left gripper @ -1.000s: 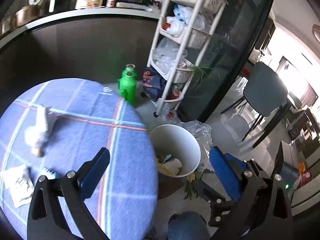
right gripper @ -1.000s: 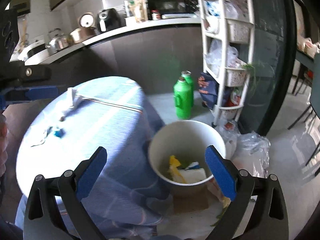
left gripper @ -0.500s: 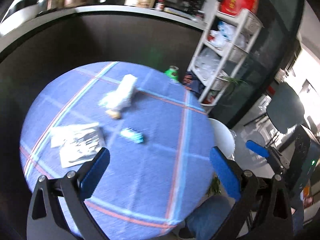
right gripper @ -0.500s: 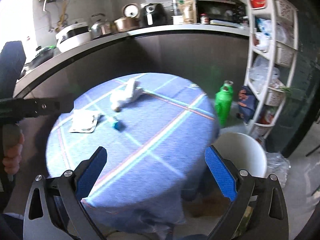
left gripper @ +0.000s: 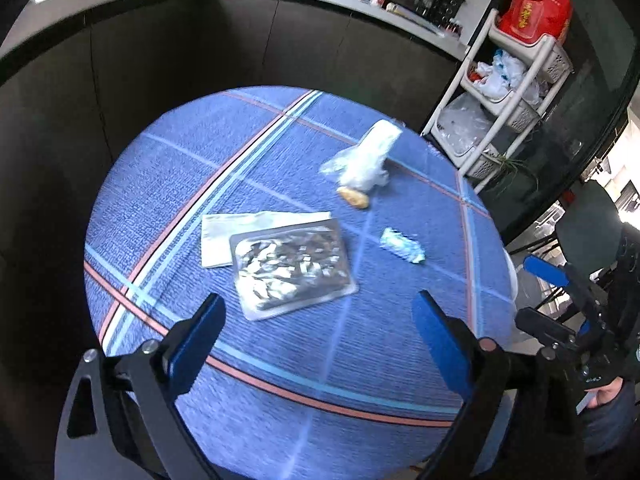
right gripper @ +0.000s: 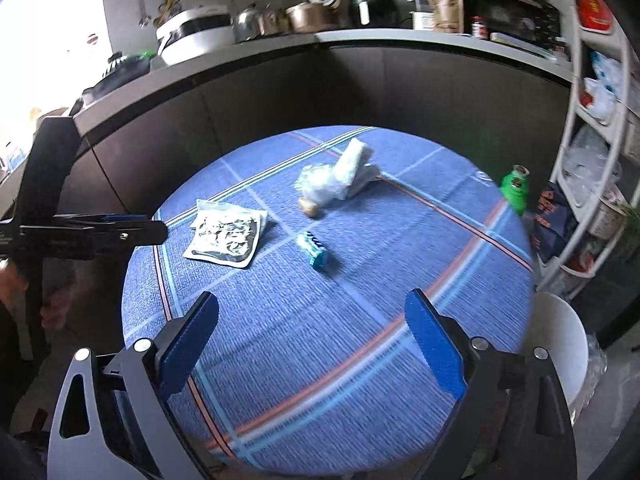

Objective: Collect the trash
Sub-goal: 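Move both tools back over the table, then grasp the foil blister pack with the left tool while the right tool grasps the blue-white wrapper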

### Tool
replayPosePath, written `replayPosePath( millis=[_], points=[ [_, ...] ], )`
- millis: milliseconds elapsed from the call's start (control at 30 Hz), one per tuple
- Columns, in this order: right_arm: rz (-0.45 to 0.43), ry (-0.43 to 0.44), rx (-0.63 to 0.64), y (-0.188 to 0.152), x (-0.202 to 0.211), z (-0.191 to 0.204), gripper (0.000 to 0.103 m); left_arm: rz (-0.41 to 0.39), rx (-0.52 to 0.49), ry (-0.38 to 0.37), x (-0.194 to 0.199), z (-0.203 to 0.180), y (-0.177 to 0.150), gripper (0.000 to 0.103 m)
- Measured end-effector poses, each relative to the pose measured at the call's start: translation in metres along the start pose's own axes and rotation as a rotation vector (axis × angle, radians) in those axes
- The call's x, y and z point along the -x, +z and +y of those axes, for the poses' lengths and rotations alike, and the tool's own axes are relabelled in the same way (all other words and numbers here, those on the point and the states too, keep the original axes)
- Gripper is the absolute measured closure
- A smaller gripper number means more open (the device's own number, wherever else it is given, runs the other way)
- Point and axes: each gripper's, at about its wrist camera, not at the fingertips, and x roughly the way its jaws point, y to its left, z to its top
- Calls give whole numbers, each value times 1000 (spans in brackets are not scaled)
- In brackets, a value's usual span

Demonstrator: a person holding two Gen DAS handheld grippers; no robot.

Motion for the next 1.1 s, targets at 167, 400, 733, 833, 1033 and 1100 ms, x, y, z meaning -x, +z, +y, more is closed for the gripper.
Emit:
replayPosePath(
  millis=[167, 400, 733, 833, 1033, 1100],
  points=[
    [27, 13, 31, 11, -25, 8, 15, 65, 4, -25, -27, 19, 9, 19],
    [66, 23, 48, 22, -61, 7, 15, 111, 43, -48, -53, 36, 17, 22],
    [112, 23, 52, 28, -100, -6, 29, 135, 1, -91, -71, 32, 29, 34],
    [126, 12, 56, 26, -108, -9, 43, 145, -2, -135, -74, 28, 32, 49],
    [140, 3, 54, 19, -113, -14, 88, 155, -60, -196, -71, 8, 28, 52],
    [132, 10, 40, 17, -110, -18, 93, 160, -91, -212, -70, 0, 25, 52]
  ],
)
